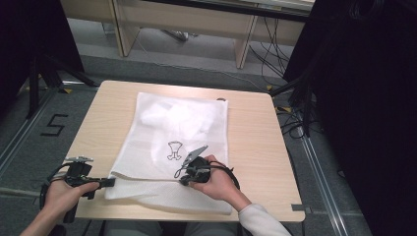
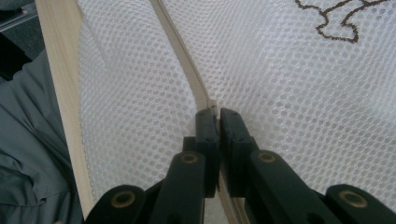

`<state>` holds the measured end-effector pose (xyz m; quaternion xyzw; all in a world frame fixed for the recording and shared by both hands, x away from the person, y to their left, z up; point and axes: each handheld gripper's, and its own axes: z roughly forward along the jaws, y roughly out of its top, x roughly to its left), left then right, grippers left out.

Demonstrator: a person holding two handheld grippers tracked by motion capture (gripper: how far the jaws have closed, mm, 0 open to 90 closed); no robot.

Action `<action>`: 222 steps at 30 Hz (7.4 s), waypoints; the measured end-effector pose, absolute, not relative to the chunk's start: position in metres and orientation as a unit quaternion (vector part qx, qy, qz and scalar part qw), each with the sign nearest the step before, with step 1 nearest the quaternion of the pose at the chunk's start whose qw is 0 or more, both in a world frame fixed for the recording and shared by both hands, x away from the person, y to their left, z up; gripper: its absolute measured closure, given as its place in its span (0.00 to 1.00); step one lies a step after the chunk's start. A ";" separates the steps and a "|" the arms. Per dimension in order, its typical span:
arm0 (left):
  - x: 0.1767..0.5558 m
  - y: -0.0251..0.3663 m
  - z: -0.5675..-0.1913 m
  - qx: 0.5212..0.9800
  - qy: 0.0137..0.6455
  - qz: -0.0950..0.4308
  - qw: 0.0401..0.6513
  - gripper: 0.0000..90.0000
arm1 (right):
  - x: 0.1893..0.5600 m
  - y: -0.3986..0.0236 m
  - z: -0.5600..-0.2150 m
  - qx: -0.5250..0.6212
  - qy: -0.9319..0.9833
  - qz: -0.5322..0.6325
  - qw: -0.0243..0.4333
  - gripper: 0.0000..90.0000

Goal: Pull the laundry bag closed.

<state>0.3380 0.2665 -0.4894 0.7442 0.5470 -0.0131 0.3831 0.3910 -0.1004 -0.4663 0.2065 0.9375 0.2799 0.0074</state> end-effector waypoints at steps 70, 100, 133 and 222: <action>0.338 0.265 -0.490 0.743 0.547 -0.006 0.385 0.97 | 0.383 -0.143 -0.462 0.232 0.928 0.292 0.016 0.97; 0.338 0.262 -0.490 0.731 0.558 -0.007 0.393 0.97 | 0.380 -0.160 -0.460 0.244 0.924 0.292 0.011 0.97; 0.338 0.263 -0.490 0.735 0.555 -0.013 0.390 0.97 | 0.375 -0.181 -0.459 0.258 0.920 0.295 0.015 0.97; 0.321 0.297 -0.468 0.641 0.572 0.265 0.438 0.35 | 0.387 -0.271 -0.468 0.489 0.796 0.335 0.124 0.56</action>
